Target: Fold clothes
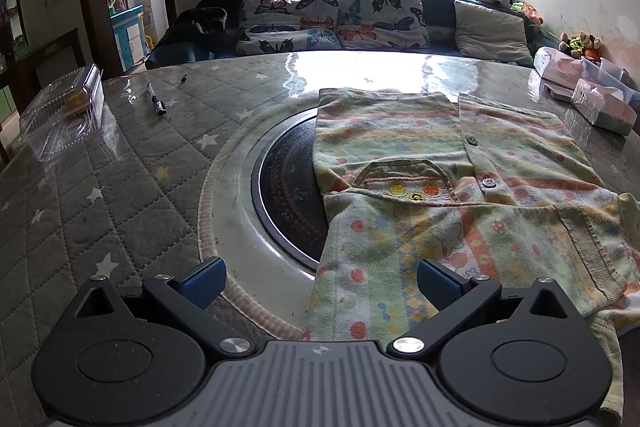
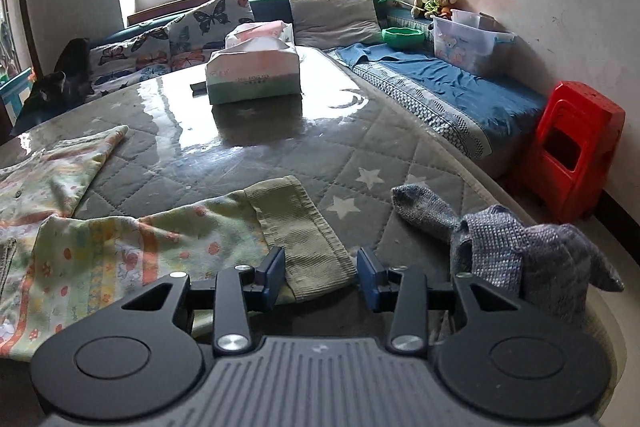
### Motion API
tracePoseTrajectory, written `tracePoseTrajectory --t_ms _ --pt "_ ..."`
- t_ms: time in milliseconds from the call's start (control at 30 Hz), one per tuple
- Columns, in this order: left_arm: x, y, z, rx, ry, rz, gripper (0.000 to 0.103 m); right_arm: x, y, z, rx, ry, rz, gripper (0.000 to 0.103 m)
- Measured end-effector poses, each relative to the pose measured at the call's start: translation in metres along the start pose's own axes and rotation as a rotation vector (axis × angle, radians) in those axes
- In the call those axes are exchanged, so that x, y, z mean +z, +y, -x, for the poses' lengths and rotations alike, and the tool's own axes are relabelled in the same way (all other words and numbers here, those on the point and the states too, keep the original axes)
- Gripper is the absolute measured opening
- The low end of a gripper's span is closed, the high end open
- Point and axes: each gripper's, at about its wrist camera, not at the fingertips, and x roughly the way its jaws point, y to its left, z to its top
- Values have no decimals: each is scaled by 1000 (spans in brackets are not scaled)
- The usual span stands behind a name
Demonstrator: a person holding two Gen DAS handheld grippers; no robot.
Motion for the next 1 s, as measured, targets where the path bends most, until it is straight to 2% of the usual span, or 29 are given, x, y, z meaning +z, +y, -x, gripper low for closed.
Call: tracePoseTrajectory --t_ms 67,233,300,633,1000 --pt "0 -1 0 -2 2 -1 103 0 1 0 6 0 0 34" --pt "-1 -1 -1 -4 5 1 103 0 4 4 43 -5 -14 14" --pt "-1 -1 -1 -4 4 1 103 2 7 7 52 -21 -10 11" --pt "-1 -7 -2 -16 7 -5 103 21 39 32 162 -96 42 9" --pt "2 -19 -5 -30 15 -31 103 36 97 43 317 -120 136 9"
